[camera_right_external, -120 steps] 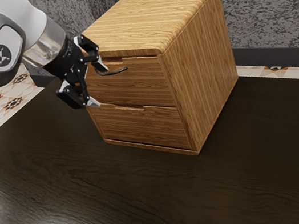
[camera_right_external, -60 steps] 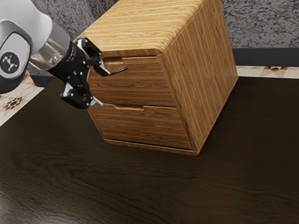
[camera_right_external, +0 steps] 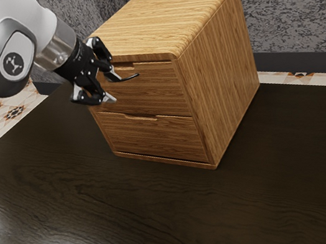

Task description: Pull the drawer handle with one arm to open the drawer

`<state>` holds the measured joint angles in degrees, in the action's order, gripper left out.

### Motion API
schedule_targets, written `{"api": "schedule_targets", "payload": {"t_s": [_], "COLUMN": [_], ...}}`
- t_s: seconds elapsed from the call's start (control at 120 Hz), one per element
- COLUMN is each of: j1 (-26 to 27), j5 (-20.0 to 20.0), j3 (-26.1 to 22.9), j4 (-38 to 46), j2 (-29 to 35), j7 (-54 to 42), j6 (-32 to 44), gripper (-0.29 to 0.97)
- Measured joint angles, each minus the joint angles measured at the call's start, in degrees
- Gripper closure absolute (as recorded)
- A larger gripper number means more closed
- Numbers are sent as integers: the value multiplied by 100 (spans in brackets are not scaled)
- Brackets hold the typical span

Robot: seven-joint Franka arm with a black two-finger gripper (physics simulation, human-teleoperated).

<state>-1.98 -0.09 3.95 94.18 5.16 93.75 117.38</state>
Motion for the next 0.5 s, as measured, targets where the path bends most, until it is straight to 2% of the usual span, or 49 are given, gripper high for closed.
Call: {"api": "schedule_targets", "payload": {"t_s": [0.242,0.5], "j1": [-5,46], "j5": [-12,-6], "j3": [5,162], "j4": [-215,-239], "j2": [-307,-343], "j7": [-97,-159], "j6": [119,182], "gripper": [46,47]}}
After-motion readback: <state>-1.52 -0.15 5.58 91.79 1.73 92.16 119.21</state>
